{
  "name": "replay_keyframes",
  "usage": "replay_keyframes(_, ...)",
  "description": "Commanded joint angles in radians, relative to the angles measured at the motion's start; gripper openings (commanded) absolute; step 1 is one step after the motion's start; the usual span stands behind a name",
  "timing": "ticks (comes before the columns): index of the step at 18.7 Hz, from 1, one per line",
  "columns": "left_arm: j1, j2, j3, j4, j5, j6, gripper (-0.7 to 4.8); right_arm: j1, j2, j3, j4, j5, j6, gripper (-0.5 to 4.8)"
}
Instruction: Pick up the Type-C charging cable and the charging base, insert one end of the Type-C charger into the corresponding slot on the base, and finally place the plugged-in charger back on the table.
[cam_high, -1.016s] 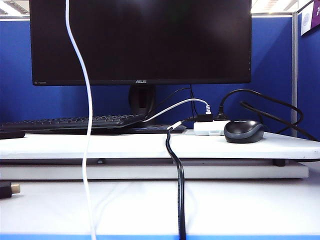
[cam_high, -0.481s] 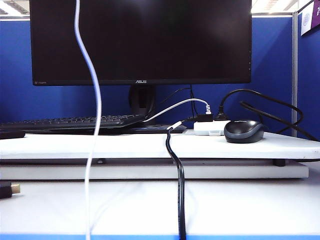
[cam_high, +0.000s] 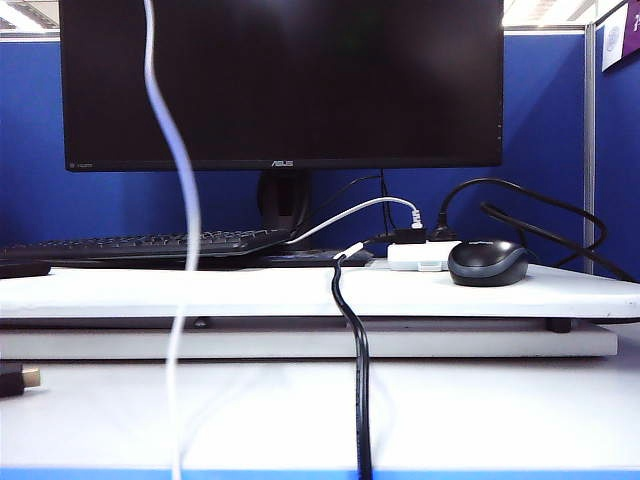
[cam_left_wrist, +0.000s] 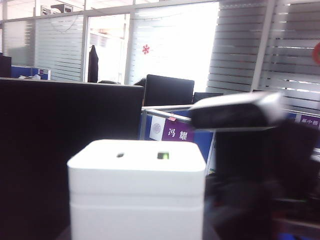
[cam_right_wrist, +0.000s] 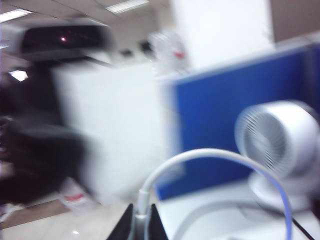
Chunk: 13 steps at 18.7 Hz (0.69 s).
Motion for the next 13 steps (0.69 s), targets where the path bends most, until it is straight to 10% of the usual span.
replay_keyframes(1,0.001,-0.006,0.006,0.024,0.002,-0.005,-0.05,-0.035,-0.002,0.003,-0.158,0.092,-0.106,-0.02)
replay_keyframes(6,0.001,-0.007,0.006,0.026,0.002,-0.006,-0.05,-0.050,0.031,0.002,-0.489,0.365,-0.338,-0.02)
replay_keyframes(13,0.001,-0.016,0.006,0.027,0.002,-0.006,-0.05,-0.049,0.247,0.003,-0.666,0.410,-0.345,-0.02)
